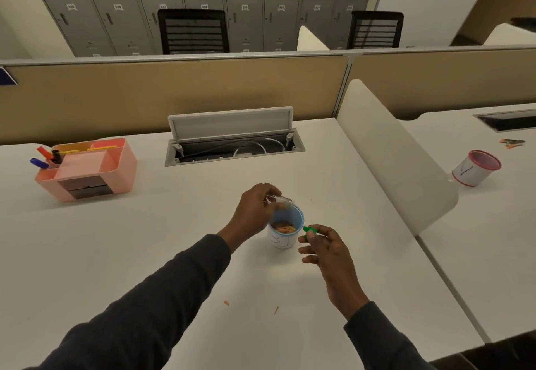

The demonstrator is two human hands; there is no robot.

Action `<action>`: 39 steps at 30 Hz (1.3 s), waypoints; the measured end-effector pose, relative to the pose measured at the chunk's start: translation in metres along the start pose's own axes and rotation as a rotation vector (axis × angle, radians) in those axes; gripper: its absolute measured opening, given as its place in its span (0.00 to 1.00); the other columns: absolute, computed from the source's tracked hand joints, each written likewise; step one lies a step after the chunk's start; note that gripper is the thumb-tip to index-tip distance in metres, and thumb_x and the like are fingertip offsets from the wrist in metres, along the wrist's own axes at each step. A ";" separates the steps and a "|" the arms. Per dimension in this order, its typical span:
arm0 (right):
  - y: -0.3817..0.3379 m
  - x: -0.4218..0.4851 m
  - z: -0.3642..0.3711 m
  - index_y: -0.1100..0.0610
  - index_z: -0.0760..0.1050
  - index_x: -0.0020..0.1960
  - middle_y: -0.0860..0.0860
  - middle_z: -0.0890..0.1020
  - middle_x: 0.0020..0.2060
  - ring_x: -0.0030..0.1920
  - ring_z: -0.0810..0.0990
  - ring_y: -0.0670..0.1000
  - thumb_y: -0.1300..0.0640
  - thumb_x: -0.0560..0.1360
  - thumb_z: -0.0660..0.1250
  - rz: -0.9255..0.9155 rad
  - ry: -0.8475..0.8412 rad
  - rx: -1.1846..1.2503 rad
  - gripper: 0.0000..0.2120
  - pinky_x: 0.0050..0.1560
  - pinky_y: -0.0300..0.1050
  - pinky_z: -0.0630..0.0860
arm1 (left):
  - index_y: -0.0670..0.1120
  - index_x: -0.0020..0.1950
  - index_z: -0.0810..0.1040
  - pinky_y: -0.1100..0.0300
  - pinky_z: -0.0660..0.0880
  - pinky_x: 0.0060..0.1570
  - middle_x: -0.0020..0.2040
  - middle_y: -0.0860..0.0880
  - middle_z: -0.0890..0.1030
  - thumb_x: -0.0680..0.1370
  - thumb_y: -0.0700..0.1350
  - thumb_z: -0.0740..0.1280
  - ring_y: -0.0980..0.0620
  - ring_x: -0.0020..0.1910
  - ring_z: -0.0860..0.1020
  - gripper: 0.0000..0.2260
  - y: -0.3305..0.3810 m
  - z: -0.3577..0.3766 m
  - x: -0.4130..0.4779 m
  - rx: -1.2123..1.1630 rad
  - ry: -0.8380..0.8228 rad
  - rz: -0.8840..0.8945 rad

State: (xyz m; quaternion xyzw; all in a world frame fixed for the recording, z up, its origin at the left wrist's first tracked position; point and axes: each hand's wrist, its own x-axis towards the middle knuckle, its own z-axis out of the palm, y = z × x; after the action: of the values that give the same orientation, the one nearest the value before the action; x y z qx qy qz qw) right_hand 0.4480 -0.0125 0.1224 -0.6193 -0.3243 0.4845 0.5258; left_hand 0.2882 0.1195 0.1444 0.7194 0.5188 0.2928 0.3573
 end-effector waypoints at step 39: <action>-0.110 -0.045 0.180 0.36 0.72 0.56 0.38 0.85 0.46 0.43 0.84 0.46 0.42 0.76 0.65 -0.758 -0.634 -0.537 0.09 0.38 0.33 0.79 | 0.53 0.54 0.82 0.63 0.77 0.37 0.43 0.56 0.85 0.79 0.45 0.70 0.59 0.38 0.79 0.05 -0.022 -0.195 -0.180 -0.454 0.344 -0.134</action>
State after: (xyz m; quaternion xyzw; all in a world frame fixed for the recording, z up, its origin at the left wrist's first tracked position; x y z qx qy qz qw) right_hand 0.2762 0.0333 0.2439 -0.3956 -0.7784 0.3244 0.3637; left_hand 0.0696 -0.0070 0.2297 0.5248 0.5395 0.4948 0.4344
